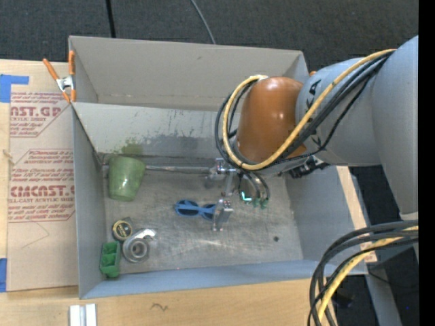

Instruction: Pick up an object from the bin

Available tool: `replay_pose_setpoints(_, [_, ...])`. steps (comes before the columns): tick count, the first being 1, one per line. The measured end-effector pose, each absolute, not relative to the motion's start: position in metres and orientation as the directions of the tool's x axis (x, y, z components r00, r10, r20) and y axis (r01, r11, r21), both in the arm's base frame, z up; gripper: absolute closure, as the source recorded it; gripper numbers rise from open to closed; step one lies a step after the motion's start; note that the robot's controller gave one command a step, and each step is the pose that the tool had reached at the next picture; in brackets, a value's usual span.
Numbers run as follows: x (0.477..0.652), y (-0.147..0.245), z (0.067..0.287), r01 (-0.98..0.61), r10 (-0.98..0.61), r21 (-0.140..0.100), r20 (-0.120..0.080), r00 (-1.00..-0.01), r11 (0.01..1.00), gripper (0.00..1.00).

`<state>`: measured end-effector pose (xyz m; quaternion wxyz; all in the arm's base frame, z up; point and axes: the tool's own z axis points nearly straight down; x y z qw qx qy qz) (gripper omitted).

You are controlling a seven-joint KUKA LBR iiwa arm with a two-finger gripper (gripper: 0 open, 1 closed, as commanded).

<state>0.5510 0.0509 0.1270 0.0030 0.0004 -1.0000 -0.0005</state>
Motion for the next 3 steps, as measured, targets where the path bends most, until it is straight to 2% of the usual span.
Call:
replay_pose_setpoints(1, [0.554, 0.047, 0.071, -0.011, -0.011, 0.001, -0.008, -1.000, 1.000, 0.00])
replay_pose_setpoints(2, [0.554, 0.048, 0.074, -0.012, -0.012, 0.002, -0.002, -1.000, 1.000, 1.00])
replay_pose_setpoints(3, [0.533, -0.028, 0.255, -0.195, -0.195, -0.003, -0.010, -0.981, 0.981, 1.00])
